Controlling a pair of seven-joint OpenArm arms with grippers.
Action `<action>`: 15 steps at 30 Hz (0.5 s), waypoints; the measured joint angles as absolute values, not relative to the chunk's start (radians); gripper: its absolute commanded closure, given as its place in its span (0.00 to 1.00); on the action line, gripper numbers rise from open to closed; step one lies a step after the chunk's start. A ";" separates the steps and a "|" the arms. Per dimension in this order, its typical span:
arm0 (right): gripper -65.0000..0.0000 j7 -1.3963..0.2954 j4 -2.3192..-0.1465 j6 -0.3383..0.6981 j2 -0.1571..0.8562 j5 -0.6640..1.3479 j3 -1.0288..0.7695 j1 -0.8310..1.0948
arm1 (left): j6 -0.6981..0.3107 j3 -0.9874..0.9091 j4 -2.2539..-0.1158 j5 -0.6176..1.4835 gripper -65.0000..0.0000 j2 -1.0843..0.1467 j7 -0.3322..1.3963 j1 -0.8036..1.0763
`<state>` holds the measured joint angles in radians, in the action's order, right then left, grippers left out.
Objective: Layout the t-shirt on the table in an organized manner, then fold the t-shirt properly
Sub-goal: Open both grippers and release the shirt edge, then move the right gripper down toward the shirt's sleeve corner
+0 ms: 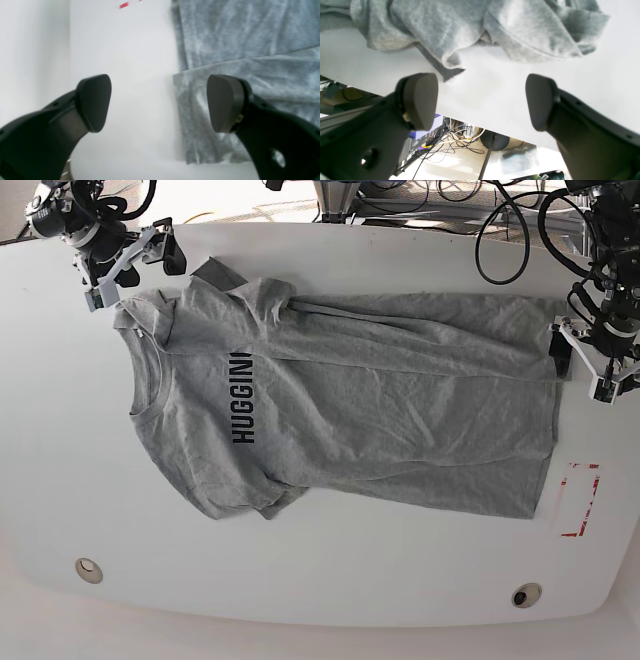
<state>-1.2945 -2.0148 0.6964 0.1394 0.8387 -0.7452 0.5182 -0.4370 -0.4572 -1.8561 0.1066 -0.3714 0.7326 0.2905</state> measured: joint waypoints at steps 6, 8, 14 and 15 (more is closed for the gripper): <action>0.21 -1.288 -2.015 0.697 0.110 0.839 -0.687 0.513 | -0.435 -0.458 -1.856 0.097 0.16 -0.372 0.733 0.290; 0.21 -1.289 -2.013 0.697 0.104 0.839 -0.679 0.503 | -0.436 -0.457 -1.856 0.103 0.16 -0.372 0.733 0.290; 0.21 -1.287 -1.973 0.697 0.105 0.835 -0.628 0.448 | -0.435 -0.458 -1.856 0.097 0.16 -0.372 0.733 0.293; 0.21 -1.287 -1.966 0.697 0.103 0.838 -0.622 0.436 | -0.435 -0.458 -1.856 0.099 0.16 -0.371 0.733 0.294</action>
<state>-1.2873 -1.9656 0.6968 0.1028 0.8375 -0.6220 0.4362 -0.4355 -0.4576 -1.8561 0.0986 -0.3714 0.7326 0.2935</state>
